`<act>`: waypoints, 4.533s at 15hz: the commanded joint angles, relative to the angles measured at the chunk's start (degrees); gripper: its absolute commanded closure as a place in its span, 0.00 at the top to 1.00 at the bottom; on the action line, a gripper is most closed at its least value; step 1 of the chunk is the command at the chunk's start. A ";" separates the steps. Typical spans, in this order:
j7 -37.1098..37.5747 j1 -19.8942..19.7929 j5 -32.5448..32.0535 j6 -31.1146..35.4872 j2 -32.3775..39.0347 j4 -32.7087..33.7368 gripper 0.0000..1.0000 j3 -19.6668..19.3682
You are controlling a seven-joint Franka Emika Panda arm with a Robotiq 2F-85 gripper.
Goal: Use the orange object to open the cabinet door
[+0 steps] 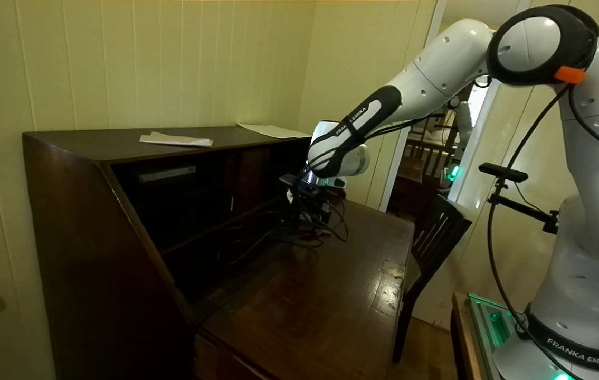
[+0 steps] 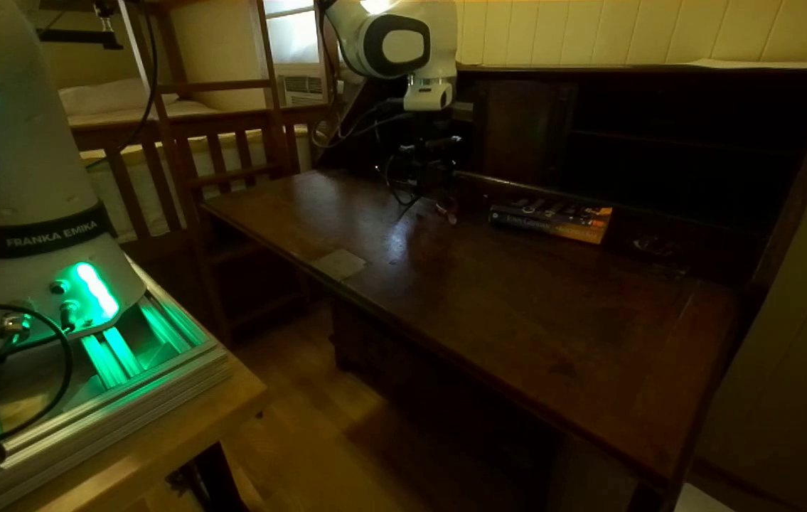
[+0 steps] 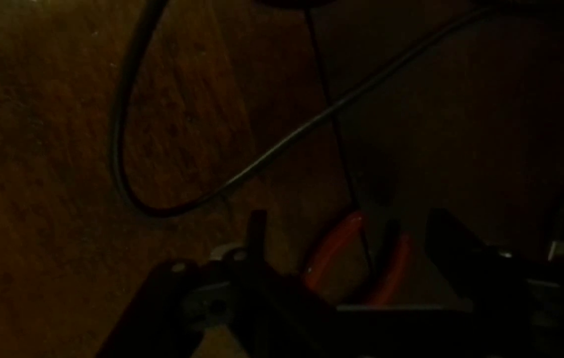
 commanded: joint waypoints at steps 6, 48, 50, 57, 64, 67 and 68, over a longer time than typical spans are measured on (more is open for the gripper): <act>18.64 -0.83 0.17 -2.68 1.72 3.41 1.00 -1.65; -7.65 0.76 -15.98 -19.36 -14.36 0.45 0.29 4.07; -12.69 0.72 -15.98 -22.77 -14.24 3.04 0.29 5.32; -32.50 0.55 -15.64 -30.93 -9.80 13.83 0.29 7.73; -40.13 1.24 -14.53 -31.56 -7.83 16.42 0.54 7.50; -40.50 1.26 -14.52 -31.73 -7.39 16.87 0.54 7.49; -40.53 1.26 -14.52 -31.74 -7.39 16.89 0.29 7.49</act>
